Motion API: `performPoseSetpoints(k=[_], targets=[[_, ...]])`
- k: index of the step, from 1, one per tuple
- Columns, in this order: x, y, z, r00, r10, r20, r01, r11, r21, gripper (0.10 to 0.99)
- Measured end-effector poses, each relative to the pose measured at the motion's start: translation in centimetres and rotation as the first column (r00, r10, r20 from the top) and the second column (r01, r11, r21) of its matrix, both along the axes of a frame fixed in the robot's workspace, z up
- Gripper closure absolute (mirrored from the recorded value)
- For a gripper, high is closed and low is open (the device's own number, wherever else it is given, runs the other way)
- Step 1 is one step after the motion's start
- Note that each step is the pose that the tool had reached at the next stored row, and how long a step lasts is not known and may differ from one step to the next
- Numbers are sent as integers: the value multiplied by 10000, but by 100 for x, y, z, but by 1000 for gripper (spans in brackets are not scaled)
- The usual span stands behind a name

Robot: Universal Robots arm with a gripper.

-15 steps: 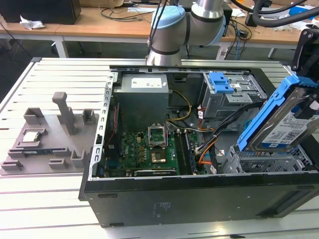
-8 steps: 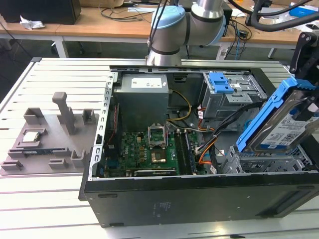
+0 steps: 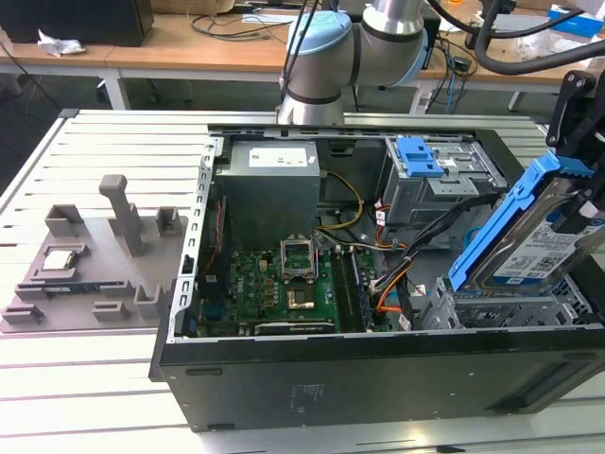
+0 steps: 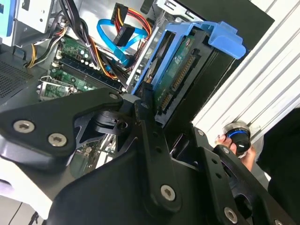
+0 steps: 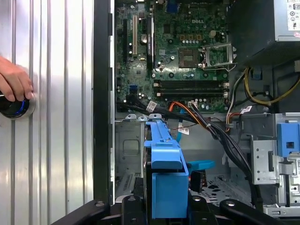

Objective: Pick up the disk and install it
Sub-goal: 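Insert the disk into the insertion slot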

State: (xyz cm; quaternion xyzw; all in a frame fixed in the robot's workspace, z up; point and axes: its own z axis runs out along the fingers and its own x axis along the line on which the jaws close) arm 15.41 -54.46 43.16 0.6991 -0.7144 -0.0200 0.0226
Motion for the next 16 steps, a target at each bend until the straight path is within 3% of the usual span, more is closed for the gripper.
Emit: performPoseSetpoints(k=[6,9,11,16], targets=[[-4,1,-193,10000,0,1,0,10000,-2,725],[-41,0,-218,10000,1,3,-1,10000,0,725],[-164,0,-225,10000,-1,9,1,10000,-2,725],[-177,0,-313,10000,1,10,-1,10000,-2,725]])
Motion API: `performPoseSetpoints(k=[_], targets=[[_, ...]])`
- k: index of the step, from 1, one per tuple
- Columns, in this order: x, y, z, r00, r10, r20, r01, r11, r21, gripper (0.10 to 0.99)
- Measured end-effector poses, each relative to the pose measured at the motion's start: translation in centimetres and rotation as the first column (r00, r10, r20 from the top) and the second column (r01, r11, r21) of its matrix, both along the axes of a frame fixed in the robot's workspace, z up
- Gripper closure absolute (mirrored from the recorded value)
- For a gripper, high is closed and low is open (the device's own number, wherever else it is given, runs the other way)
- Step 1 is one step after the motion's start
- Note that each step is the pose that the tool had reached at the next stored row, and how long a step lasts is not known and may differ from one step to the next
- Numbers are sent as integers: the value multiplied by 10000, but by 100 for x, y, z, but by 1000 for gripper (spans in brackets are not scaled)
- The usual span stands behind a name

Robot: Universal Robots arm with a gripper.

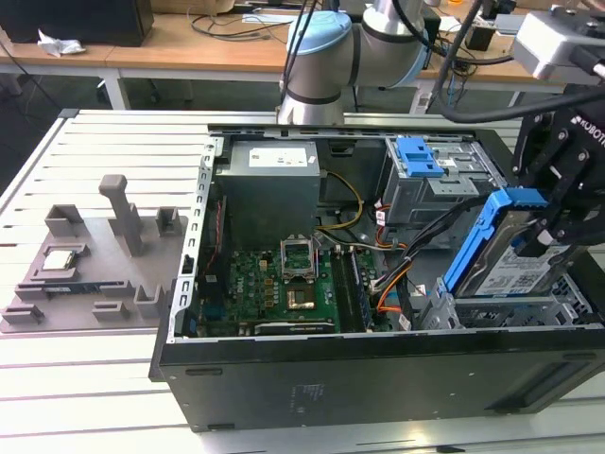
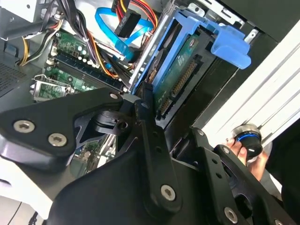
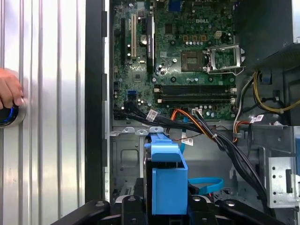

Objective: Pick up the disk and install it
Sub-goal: 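Insert the disk into the insertion slot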

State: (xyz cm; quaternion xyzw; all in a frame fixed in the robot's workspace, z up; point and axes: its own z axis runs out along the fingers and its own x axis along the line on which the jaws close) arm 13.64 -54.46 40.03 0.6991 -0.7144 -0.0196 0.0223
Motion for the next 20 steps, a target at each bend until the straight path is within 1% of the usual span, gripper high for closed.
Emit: performPoseSetpoints(k=[1,5,7,14,15,18,19,20], targets=[[3,0,-38,10000,-1,0,1,10000,0,725],[3,0,-122,10000,-1,0,1,10000,1,725],[3,0,-183,10000,-1,0,1,10000,-2,725],[3,0,-187,10000,0,0,0,10000,-2,714],[3,0,-188,10000,0,-1,0,10000,0,651],[4,0,-188,10000,0,0,0,10000,-2,651],[3,0,-188,10000,0,0,0,10000,-2,663],[4,0,-188,10000,0,0,0,10000,-2,729]])
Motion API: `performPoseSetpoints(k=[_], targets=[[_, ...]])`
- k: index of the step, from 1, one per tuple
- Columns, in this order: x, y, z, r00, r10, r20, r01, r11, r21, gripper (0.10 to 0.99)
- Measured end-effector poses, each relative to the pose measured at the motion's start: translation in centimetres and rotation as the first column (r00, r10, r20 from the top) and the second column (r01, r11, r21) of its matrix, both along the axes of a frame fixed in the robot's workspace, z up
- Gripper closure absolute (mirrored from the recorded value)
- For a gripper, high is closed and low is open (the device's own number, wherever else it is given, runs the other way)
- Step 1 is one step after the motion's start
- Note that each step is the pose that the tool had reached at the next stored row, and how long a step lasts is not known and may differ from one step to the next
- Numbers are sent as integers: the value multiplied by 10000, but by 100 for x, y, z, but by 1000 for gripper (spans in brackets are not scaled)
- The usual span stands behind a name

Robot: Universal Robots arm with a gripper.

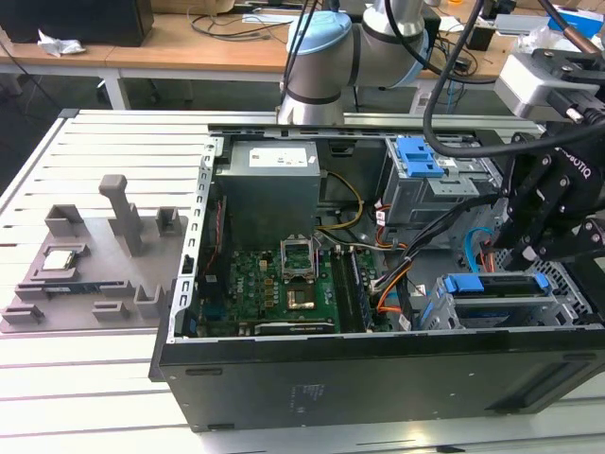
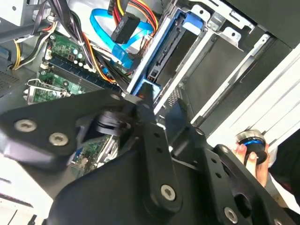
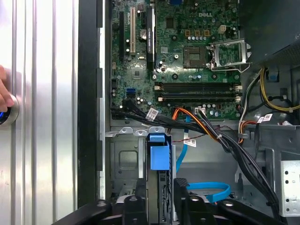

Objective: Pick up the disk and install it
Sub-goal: 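Insert the disk into the insertion slot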

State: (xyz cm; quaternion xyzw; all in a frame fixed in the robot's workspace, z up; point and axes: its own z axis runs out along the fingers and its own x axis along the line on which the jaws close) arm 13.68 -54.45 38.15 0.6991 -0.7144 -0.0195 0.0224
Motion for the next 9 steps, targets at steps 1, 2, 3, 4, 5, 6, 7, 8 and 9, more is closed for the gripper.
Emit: performPoseSetpoints(k=[1,2,3,4,5,6,7,8,9], targets=[[0,0,0,10000,0,0,0,10000,-1,792],[0,0,0,10000,0,0,0,10000,0,851],[0,0,0,10000,0,0,0,10000,-1,914],[0,0,0,10000,0,0,0,10000,-1,973],[0,0,0,10000,0,0,0,10000,-1,980],[0,0,0,10000,0,0,0,10000,-1,980],[0,0,0,10000,0,0,0,10000,-1,980],[0,0,0,10000,0,0,0,10000,-1,980],[0,0,0,10000,0,0,0,10000,-2,980]])
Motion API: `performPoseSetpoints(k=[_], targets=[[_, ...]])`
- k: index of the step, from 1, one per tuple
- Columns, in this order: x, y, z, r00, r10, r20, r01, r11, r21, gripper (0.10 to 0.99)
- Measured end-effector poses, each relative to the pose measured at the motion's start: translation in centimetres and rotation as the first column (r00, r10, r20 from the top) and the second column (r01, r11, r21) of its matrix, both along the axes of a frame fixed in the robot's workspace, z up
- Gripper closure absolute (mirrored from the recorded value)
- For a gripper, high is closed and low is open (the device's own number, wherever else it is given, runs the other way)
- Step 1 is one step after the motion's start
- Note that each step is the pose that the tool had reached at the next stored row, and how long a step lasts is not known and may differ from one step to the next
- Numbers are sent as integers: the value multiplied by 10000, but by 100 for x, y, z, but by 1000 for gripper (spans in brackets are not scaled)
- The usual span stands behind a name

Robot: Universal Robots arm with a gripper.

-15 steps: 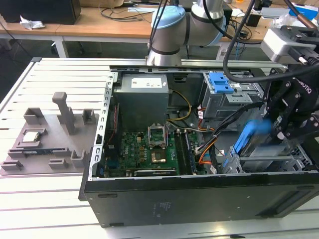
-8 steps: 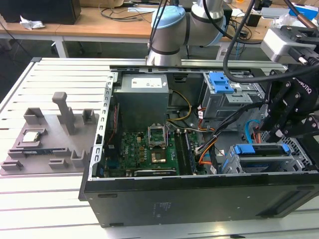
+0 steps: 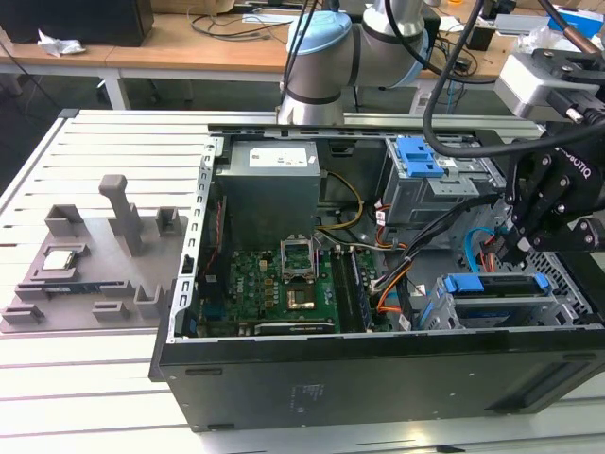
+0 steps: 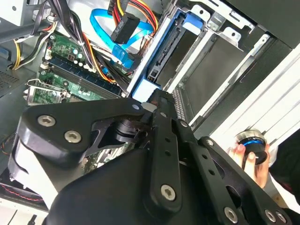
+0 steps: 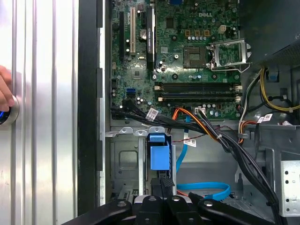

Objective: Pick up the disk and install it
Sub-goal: 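Insert the disk into the insertion slot, then insert the first disk wire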

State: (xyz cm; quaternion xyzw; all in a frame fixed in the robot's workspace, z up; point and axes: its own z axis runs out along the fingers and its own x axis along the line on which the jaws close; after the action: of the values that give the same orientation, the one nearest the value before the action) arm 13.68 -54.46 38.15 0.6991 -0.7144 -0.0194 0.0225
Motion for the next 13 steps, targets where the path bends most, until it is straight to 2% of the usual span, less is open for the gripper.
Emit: performPoseSetpoints(k=[4,5,6,8,11,13], targets=[[0,0,0,10000,-1,0,1,10000,-1,980],[37,2,-5,10000,0,0,0,10000,4,980],[133,35,-27,10000,-2,-11,2,10000,-5,980],[228,92,-50,10000,-1,-19,1,10000,-7,980],[400,232,-66,10000,0,-20,0,10000,-19,980],[412,438,-67,10000,-1,-20,1,10000,-84,980]])
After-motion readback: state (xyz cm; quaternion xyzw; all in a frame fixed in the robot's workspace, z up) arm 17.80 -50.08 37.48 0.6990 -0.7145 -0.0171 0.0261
